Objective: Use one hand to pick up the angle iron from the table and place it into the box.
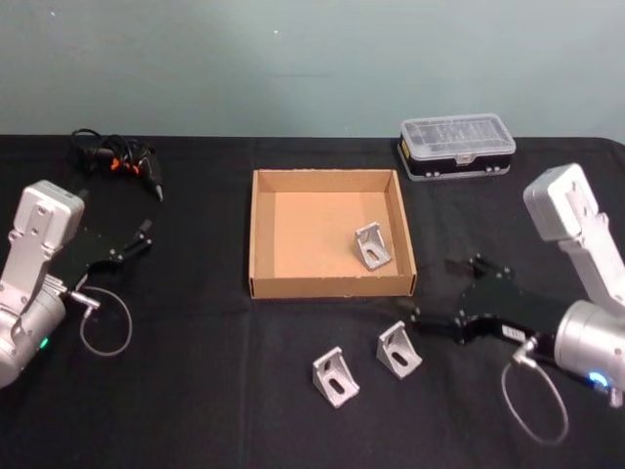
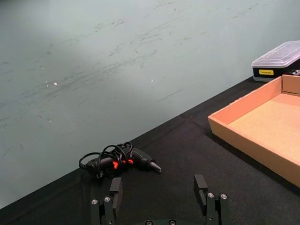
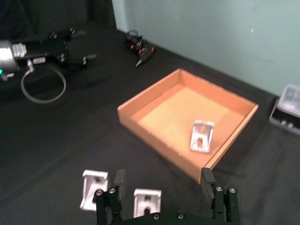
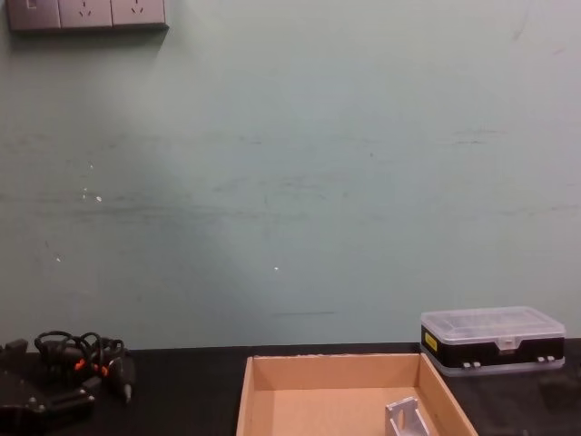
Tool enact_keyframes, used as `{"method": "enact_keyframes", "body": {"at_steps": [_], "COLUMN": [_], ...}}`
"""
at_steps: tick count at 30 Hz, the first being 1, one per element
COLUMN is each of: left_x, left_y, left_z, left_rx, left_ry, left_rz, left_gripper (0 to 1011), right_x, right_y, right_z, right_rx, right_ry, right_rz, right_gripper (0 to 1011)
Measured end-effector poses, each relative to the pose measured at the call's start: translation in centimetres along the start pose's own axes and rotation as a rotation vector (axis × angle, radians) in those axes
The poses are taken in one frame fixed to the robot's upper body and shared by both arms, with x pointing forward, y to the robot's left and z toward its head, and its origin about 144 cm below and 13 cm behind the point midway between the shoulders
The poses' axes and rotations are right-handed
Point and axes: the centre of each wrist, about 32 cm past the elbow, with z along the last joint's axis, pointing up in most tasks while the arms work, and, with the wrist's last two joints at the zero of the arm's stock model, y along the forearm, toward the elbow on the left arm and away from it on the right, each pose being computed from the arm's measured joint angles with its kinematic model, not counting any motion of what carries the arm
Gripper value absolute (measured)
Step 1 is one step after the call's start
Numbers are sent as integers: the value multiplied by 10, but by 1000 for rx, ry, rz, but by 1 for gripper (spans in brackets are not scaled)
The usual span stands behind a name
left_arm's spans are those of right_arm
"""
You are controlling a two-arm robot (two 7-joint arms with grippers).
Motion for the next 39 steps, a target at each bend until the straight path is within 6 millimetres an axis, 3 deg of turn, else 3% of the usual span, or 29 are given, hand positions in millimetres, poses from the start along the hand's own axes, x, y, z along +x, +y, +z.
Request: {"method": "enact_keyframes", "body": {"at_steps": [9, 39], "left_x": [0, 0], "left_y": [0, 0], "left_z": [0, 0], "left_rx": [0, 0], "left_ry": [0, 0], "left_rz": [0, 0], "left_gripper": [1000, 1000], "right_x": [-6, -14], "right_y": [-1, 35], "right_z": [-16, -37], "right_rx": [-81, -129], "right_ry": [18, 21], "right_rz": [27, 38], "right_gripper": [1003, 1003]}}
